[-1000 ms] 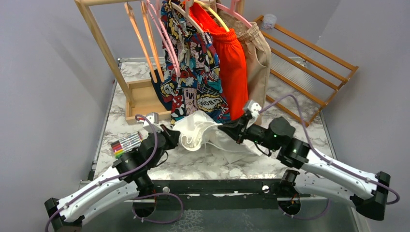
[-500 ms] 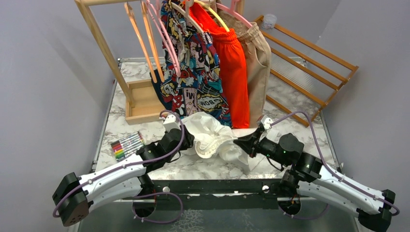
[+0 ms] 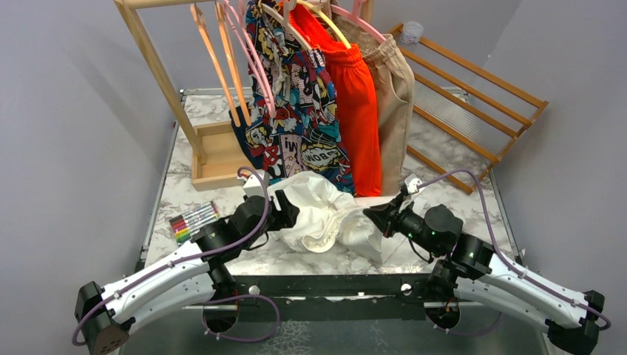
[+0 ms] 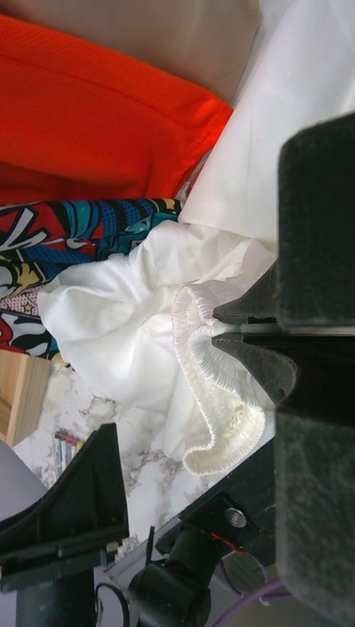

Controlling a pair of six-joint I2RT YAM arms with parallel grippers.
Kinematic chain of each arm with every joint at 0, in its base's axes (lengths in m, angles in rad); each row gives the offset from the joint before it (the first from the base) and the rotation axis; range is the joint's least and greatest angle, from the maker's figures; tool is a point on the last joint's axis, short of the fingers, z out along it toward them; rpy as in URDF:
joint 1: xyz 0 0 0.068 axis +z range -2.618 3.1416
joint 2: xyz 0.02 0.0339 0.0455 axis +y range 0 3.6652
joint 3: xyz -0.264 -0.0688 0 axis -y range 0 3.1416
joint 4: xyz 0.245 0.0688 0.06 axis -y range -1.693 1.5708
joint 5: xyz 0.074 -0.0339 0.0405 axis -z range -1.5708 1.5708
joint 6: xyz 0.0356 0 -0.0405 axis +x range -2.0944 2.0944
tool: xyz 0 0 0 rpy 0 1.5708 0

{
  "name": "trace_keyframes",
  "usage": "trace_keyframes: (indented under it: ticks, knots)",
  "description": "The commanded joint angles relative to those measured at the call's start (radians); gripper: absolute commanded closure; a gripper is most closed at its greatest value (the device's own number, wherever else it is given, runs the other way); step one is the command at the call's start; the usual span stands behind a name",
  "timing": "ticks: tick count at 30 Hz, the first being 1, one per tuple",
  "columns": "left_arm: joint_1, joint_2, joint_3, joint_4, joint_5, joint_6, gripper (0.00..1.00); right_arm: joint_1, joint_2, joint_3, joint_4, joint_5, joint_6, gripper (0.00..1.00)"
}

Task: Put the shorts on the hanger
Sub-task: Adjust the shorts at the center of the board.

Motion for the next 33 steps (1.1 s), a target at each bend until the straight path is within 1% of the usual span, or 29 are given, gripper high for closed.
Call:
trace_keyframes:
  ticks: [1, 4, 9, 13, 18, 20, 22, 23, 25, 29, 33]
  knots:
    - [-0.003, -0.008, 0.081, -0.086, 0.143, 0.066, 0.29, 0.004, -0.004, 0.018, -0.019, 0.127, 0.034, 0.99]
    - [-0.003, 0.011, 0.121, -0.095, 0.253, 0.106, 0.28, 0.003, 0.000, 0.023, -0.013, 0.171, 0.041, 0.99]
    - [-0.003, 0.070, 0.191, -0.111, 0.445, 0.189, 0.27, 0.003, 0.048, 0.038, 0.001, 0.185, 0.035, 0.99]
    - [-0.003, 0.085, 0.201, -0.119, 0.539, 0.229, 0.26, 0.004, 0.068, 0.036, 0.019, 0.182, 0.030, 0.99]
    - [-0.008, 0.106, 0.174, -0.131, 0.638, 0.249, 0.25, 0.004, 0.074, 0.031, 0.030, 0.182, 0.025, 0.99]
    - [-0.020, 0.113, 0.163, -0.140, 0.652, 0.251, 0.23, 0.004, 0.078, 0.033, 0.027, 0.185, 0.023, 0.99]
    - [-0.043, 0.120, 0.156, -0.141, 0.650, 0.246, 0.18, 0.004, 0.079, 0.030, 0.028, 0.187, 0.021, 0.99]
    - [-0.058, 0.125, 0.155, -0.141, 0.640, 0.240, 0.15, 0.004, 0.082, 0.027, 0.031, 0.189, 0.022, 0.99]
    - [-0.102, 0.138, 0.153, -0.142, 0.601, 0.227, 0.12, 0.004, 0.085, 0.022, 0.039, 0.190, 0.021, 0.99]
    - [-0.153, 0.152, 0.138, -0.140, 0.545, 0.184, 0.12, 0.004, 0.097, 0.019, 0.048, 0.188, 0.021, 0.99]
    - [-0.219, 0.198, 0.129, -0.136, 0.505, 0.150, 0.17, 0.004, 0.102, 0.021, 0.053, 0.187, 0.014, 0.99]
